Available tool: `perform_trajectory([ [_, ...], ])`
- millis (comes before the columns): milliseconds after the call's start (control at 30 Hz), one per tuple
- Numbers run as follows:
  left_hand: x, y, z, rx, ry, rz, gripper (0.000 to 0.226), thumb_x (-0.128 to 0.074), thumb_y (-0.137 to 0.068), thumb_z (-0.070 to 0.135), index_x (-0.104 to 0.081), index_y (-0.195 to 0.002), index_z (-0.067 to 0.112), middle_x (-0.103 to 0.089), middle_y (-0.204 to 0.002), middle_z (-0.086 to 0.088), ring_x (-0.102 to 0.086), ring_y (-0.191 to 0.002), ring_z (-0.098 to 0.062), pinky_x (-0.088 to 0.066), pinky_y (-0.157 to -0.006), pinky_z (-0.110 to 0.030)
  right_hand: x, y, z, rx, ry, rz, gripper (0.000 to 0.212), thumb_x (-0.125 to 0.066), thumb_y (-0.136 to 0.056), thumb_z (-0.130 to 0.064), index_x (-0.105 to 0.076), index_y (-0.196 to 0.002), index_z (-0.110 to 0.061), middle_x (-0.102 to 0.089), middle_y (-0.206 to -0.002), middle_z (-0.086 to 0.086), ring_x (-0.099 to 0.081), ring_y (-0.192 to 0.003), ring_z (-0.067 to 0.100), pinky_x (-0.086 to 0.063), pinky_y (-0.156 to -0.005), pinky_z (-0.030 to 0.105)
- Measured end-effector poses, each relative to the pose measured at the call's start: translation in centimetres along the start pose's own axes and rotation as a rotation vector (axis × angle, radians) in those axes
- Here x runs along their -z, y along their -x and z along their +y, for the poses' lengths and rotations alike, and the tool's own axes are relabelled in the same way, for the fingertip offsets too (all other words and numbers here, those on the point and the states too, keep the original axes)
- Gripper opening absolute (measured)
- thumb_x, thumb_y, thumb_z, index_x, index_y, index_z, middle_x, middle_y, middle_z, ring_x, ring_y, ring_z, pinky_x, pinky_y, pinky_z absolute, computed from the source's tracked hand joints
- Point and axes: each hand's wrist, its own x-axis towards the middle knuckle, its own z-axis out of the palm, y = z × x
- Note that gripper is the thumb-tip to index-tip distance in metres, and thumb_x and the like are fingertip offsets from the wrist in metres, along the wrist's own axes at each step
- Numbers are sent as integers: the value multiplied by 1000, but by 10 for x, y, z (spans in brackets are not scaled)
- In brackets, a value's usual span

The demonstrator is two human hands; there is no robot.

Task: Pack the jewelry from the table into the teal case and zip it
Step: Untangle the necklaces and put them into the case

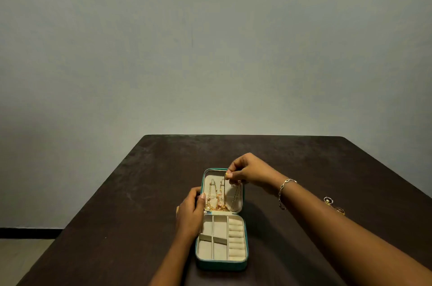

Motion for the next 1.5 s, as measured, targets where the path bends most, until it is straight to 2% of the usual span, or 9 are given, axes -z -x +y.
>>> perform_trajectory([
  [133,0,0,-2,3,-2,5,14,-39,-96,29,-49,-95,39,-62,-87,17,-61,-88,-13,-43,-90,-51,-5,-7,10,25,166,90,9,-60,-86,-15,-67,-86,-10,-67,-88,5,-59,-80,8,-50,-77,23],
  [367,1,2,3,8,19,-7,13,-35,-90,40,-47,-89,42,-61,-86,19,-60,-89,-12,-42,-92,-52,-16,-14,36,232,542,350,18,-56,-89,-20,-68,-101,-14,-67,-100,2,-58,-95,15,-44,-81,25],
  [467,1,4,1,33,13,-19,21,-40,-97,27,-47,-86,44,-62,-87,19,-61,-90,-11,-43,-92,-50,-23,-14,50,410,787,407,13,-64,-81,-15,-71,-92,-16,-67,-87,2,-56,-82,19,-44,-71,30],
  [567,0,3,1,28,18,-11,21,-40,-97,26,-48,-86,42,-63,-86,18,-61,-89,-9,-43,-92,-48,-27,-15,61,541,961,525,23,-86,-55,-26,-70,-72,-24,-62,-65,-9,-54,-58,10,-40,-51,21],
  [733,1,1,2,22,68,-7,18,-33,-85,46,-50,-88,42,-64,-88,18,-61,-89,-8,-45,-91,-50,-28,-18,69,654,1067,616,32,-88,-47,-34,-70,-73,-25,-64,-72,-8,-56,-63,9,-39,-57,20],
  [867,2,0,1,25,73,-20,18,-33,-87,46,-51,-90,42,-65,-88,18,-62,-88,-6,-46,-90,-49,-28,-22,74,674,1058,688,33,-86,-49,-37,-69,-74,-25,-64,-80,-5,-49,-74,10,-42,-60,23],
  [1233,2,2,4,31,53,-3,16,-37,-94,36,-49,-88,43,-62,-86,20,-60,-89,-8,-43,-92,-50,-28,-28,74,601,970,721,39,-86,-50,-32,-64,-81,-26,-61,-77,-7,-42,-77,10,-38,-62,26],
  [1367,3,1,6,14,61,-4,15,-37,-94,36,-49,-89,43,-63,-85,20,-61,-86,-4,-45,-90,-50,-28,-30,71,551,806,712,39,-82,-55,-17,-55,-83,-23,-59,-79,-4,-37,-77,9,-36,-62,24],
  [1500,4,2,7,2,73,-13,14,-36,-90,42,-49,-92,45,-63,-88,21,-61,-88,-3,-42,-93,-51,-28,-28,69,487,506,651,18,-70,-72,-4,-60,-84,-12,-56,-86,3,-49,-83,15,-46,-64,25],
])
